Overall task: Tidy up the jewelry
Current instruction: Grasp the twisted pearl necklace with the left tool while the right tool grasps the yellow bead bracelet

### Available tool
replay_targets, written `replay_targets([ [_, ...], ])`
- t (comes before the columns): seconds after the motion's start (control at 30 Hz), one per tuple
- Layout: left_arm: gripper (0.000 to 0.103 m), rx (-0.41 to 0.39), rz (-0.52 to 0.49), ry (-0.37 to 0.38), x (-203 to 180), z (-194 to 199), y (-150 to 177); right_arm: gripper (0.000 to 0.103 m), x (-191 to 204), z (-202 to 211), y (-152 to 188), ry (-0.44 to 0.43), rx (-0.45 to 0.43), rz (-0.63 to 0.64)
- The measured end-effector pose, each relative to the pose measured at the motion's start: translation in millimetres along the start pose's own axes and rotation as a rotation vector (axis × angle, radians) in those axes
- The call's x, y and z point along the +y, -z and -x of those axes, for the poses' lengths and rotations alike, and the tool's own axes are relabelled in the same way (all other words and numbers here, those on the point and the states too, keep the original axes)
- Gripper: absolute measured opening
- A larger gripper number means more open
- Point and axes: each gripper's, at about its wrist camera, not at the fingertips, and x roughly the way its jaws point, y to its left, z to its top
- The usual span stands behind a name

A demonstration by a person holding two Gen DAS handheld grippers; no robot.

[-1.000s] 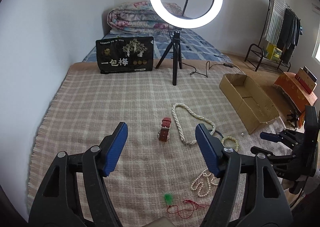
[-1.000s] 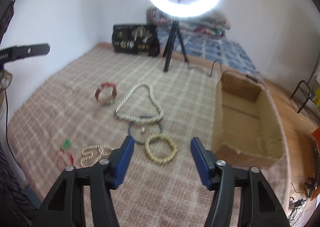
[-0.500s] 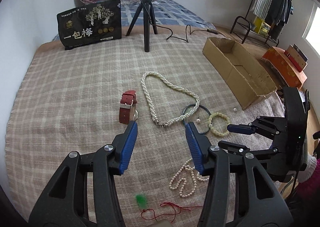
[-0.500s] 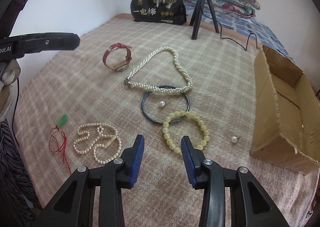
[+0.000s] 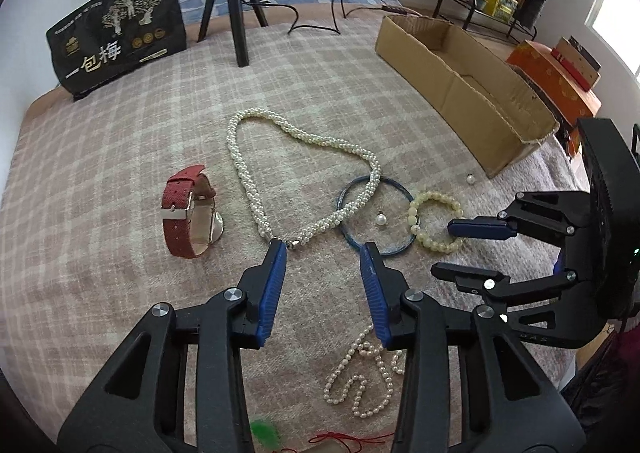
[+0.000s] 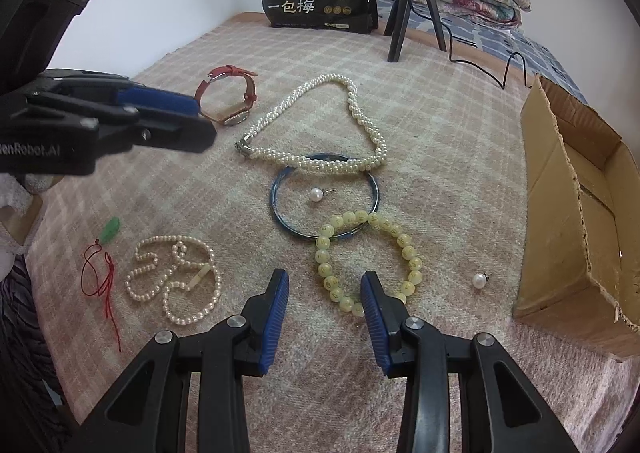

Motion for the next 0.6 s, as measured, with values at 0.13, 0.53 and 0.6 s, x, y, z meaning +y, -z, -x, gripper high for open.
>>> replay_targets([
  [0.13,0.039,0.006,-0.055,0.009,-2,-5,-6,0.037,-5,-1,2,-0.007,0.002,-0.012],
  [0.53,0.031,0.143,-0.294,0.062,6,-38,-26,0.037,3,-6,-3,0.019,0.038,0.035],
  [0.6,0.031,0.158,-0.335,0.051,6,-44,-27,0.037,4,-6,-2,0.023,0.046,0.045],
])
